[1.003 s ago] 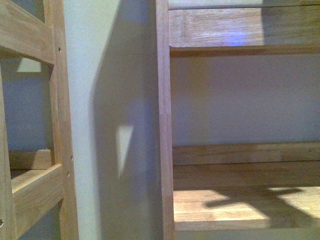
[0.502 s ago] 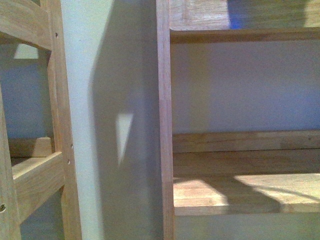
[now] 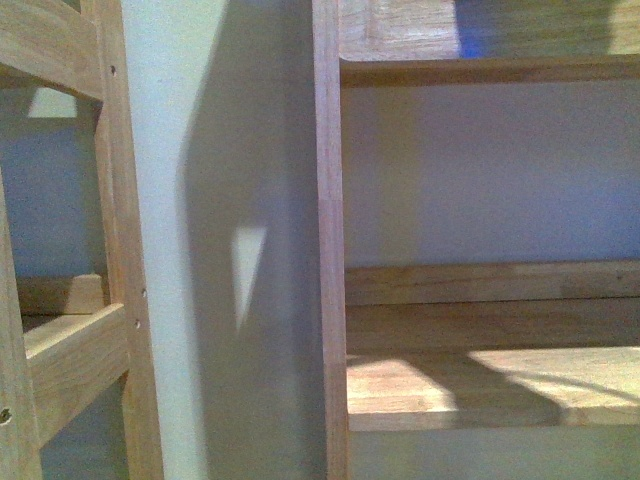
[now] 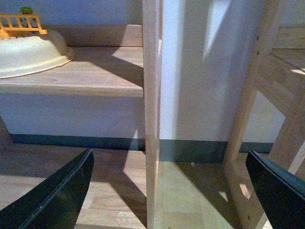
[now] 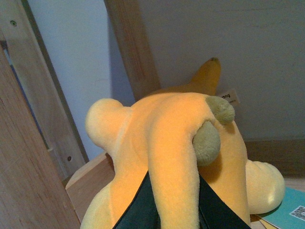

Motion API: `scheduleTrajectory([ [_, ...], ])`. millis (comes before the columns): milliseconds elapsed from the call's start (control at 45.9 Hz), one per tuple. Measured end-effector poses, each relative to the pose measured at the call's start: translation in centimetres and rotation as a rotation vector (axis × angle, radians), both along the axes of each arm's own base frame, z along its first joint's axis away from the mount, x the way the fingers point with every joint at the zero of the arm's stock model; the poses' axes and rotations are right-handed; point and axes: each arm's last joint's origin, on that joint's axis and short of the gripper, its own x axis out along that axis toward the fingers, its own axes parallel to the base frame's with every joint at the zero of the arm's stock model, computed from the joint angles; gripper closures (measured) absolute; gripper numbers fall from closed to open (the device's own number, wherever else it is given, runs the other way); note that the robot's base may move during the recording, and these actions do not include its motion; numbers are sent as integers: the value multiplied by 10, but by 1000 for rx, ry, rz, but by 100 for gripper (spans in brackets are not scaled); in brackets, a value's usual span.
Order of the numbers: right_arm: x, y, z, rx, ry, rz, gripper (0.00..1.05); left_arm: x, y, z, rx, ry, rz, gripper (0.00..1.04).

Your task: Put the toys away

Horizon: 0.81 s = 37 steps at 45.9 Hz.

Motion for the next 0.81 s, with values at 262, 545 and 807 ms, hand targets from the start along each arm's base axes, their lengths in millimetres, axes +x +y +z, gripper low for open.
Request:
scheduleTrajectory([
  [262,14,7,-5,58,9,44,97,0,0,0,0,0,0,6],
  [545,27,26,0,90,26,94,97,0,0,0,0,0,0,6],
  [807,33,36,-2,99,37,101,97,0,0,0,0,0,0,6],
])
